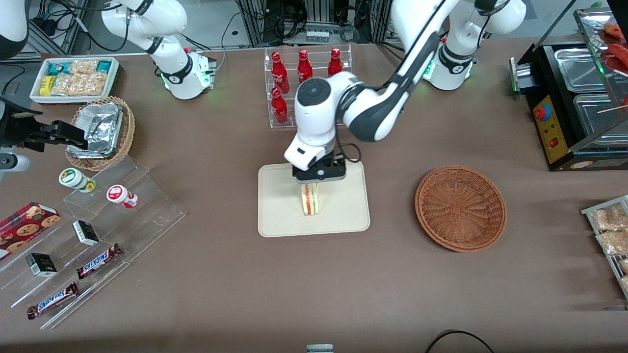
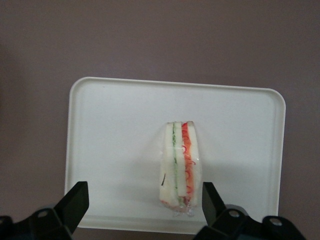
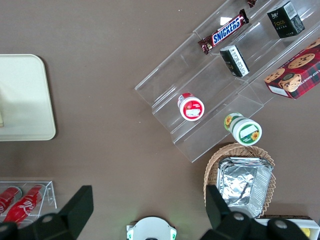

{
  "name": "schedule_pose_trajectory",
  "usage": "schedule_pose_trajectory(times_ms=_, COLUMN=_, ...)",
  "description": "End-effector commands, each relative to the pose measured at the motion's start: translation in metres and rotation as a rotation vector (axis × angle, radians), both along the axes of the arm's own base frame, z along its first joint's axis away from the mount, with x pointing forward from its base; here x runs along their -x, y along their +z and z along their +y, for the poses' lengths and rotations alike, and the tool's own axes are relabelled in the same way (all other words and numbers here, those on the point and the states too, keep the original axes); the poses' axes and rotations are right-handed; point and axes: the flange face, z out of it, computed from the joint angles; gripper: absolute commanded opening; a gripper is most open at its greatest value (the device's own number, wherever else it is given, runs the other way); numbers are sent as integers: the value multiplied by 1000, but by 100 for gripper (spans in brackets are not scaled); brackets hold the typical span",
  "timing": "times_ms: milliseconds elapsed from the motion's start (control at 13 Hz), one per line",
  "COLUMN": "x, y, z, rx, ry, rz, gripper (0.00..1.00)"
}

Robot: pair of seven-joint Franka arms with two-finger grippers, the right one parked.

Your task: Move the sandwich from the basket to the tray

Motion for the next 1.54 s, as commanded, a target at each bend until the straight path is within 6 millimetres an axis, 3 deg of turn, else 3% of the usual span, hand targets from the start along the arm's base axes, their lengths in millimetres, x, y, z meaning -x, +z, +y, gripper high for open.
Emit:
schedule_pose_trajectory(times_ms=0, x=-11, y=55, z=50, rx=-29, ry=47, rz=25, gripper=100)
schedule_pose_trajectory(times_ms=462, x=-37, y=145, z=194, rx=-52, ry=-52, rz=160, gripper=100)
schedule_pose_trajectory(times_ms=769, x=-40, y=188, z=295, rx=-36, ry=-162, rz=183, gripper=100)
schedule_pose_trajectory(times_ms=1000, x=-31, y=210, z=367, rx=-20, ry=-237, rz=215, gripper=100)
schedule_pose_trajectory(times_ms=1231, x=-13, y=215, z=411, rx=2, ry=-272, rz=214, gripper=100)
schedule_pose_trajectory(times_ms=1462, x=-22, y=222, z=442, rx=14, ry=-266, rz=196, gripper=100)
